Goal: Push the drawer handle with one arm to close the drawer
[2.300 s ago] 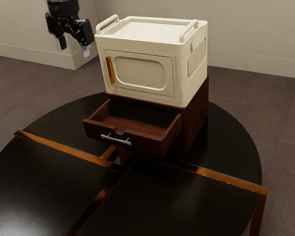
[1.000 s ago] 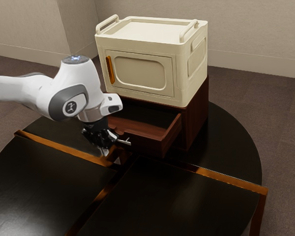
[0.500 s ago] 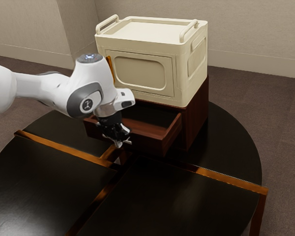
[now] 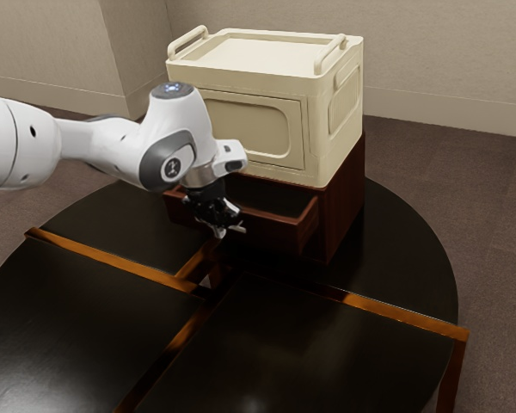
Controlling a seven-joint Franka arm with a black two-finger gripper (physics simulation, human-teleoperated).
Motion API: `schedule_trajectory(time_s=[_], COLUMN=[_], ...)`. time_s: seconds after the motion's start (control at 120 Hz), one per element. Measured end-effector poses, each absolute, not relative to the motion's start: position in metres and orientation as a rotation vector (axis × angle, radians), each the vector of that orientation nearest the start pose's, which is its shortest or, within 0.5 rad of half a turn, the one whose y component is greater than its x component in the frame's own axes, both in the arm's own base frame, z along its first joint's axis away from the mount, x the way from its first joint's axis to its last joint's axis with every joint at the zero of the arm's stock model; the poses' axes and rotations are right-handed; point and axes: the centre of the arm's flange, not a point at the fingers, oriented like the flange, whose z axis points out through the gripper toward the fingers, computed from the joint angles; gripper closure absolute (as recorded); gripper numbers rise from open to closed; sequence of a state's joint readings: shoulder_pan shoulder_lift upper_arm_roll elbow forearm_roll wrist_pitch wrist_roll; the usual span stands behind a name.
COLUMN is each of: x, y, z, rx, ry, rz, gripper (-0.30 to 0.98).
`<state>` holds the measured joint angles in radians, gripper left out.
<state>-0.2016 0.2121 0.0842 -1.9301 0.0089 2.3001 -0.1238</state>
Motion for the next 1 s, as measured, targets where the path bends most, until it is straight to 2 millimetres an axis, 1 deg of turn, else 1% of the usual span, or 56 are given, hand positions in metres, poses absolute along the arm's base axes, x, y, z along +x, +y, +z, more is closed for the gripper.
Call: schedule_trajectory(time_s=[0.083, 0.258, 0.408, 0.55, 0.792, 0.875, 1.0], x=[0.626, 0.65, 0.666, 0.678, 0.696, 0.699, 0.699], y=[-0.071, -0.073, -0.076, -0.076, -0.078, -0.072, -0.071], z=[0.391, 0.392, 0.39, 0.386, 0.388, 0.386, 0.386], rx=[-3.132, -3.134, -3.13, -3.13, -3.126, -3.124, -3.129], ry=[-0.009, 0.013, 0.044, 0.064, 0.116, 0.124, 0.145], rz=[-0.256, -0.296, -0.318, -0.329, -0.369, -0.369, -0.37], gripper=[0.79, 0.79, 0.79, 0.79, 0.78, 0.79, 0.79])
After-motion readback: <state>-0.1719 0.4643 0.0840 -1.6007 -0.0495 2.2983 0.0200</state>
